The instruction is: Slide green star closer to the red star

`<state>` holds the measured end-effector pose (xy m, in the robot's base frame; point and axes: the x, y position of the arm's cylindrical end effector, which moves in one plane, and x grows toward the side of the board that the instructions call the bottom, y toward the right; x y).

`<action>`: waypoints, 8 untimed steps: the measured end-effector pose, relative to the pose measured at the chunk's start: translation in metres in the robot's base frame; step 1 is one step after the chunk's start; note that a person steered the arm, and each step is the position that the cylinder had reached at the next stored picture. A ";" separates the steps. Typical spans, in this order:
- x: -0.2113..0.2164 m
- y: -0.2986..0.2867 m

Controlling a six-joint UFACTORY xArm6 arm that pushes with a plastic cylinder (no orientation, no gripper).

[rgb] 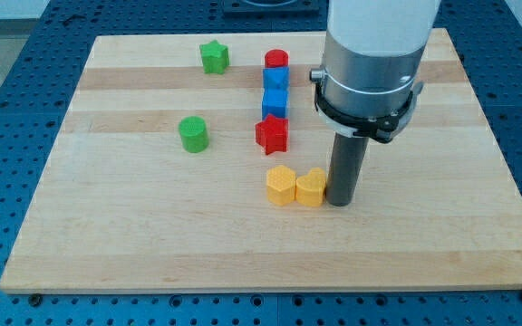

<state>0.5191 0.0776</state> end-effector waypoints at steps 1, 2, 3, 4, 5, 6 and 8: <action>-0.001 0.004; -0.057 0.017; -0.150 0.005; -0.246 -0.009; -0.302 -0.012; -0.303 -0.013; -0.325 -0.119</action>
<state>0.1938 -0.0409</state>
